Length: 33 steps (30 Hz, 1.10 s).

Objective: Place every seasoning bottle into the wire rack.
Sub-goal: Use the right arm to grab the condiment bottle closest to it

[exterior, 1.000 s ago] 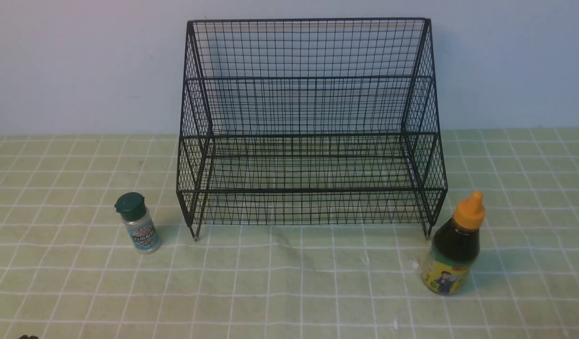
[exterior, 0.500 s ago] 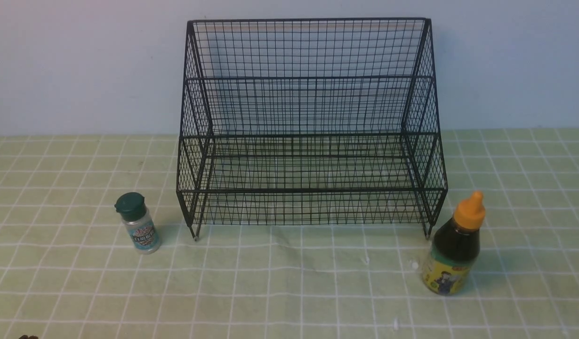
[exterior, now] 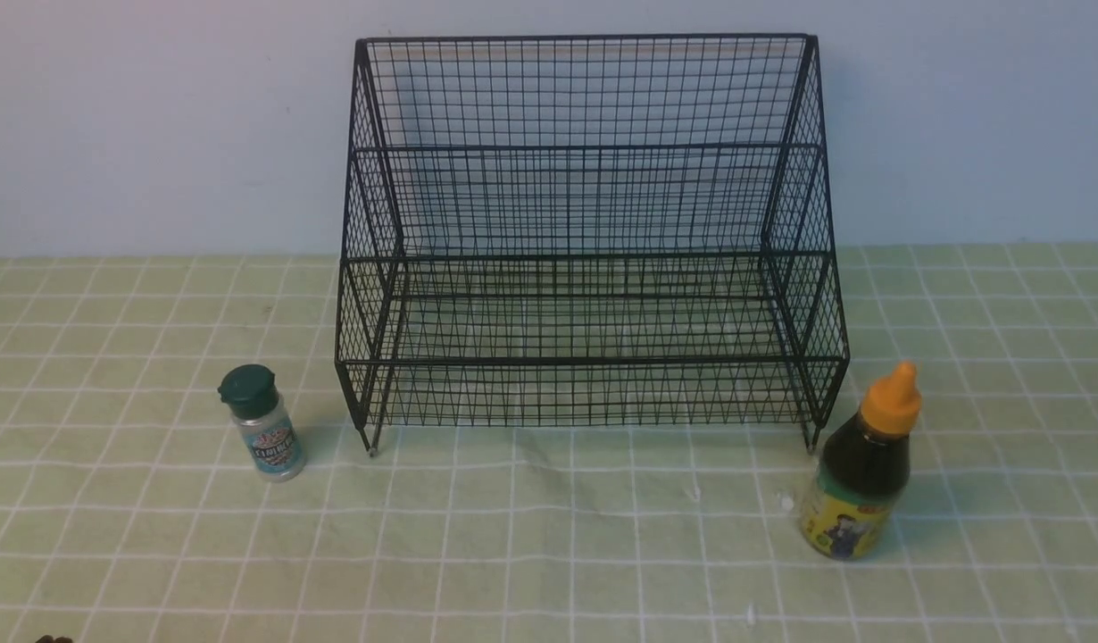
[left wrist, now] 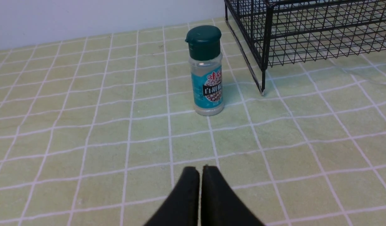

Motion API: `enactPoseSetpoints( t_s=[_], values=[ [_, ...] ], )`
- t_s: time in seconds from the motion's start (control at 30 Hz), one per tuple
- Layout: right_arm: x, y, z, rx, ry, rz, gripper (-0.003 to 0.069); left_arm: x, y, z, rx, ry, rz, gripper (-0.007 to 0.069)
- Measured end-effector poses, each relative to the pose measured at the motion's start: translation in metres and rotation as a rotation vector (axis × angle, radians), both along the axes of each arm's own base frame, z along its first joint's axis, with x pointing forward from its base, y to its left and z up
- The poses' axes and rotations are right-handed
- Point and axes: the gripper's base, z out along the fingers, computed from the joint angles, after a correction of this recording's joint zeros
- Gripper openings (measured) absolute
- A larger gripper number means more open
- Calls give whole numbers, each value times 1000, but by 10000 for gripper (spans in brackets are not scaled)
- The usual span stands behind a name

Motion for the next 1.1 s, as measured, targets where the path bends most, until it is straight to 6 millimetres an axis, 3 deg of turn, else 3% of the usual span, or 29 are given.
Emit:
enactPoseSetpoints(
  t_s=[0.13, 0.3, 0.47, 0.53, 0.6, 0.7, 0.83, 1.0, 1.1],
  values=[
    [23, 6, 28, -155, 333, 73, -14, 0, 0, 0, 0, 0, 0, -6],
    [84, 17, 33, -256, 796, 220, -14, 0, 0, 0, 0, 0, 0, -6],
    [154, 25, 28, -316, 950, 281, -3, 0, 0, 0, 0, 0, 0, -6],
    [175, 31, 21, -340, 990, 313, 18, 0, 0, 0, 0, 0, 0, -6],
    [183, 36, 17, -349, 1010, 331, 33, 0, 0, 0, 0, 0, 0, -6],
    [203, 57, -3, -397, 1080, 408, 104, 0, 0, 0, 0, 0, 0, -6],
    [214, 80, -21, -458, 1135, 471, 250, 0, 0, 0, 0, 0, 0, -6],
    [226, 91, -33, -442, 1142, 443, 464, 0, 0, 0, 0, 0, 0, -6],
    [235, 91, -41, -462, 1149, 423, 534, 0, 0, 0, 0, 0, 0, -6]
  ],
)
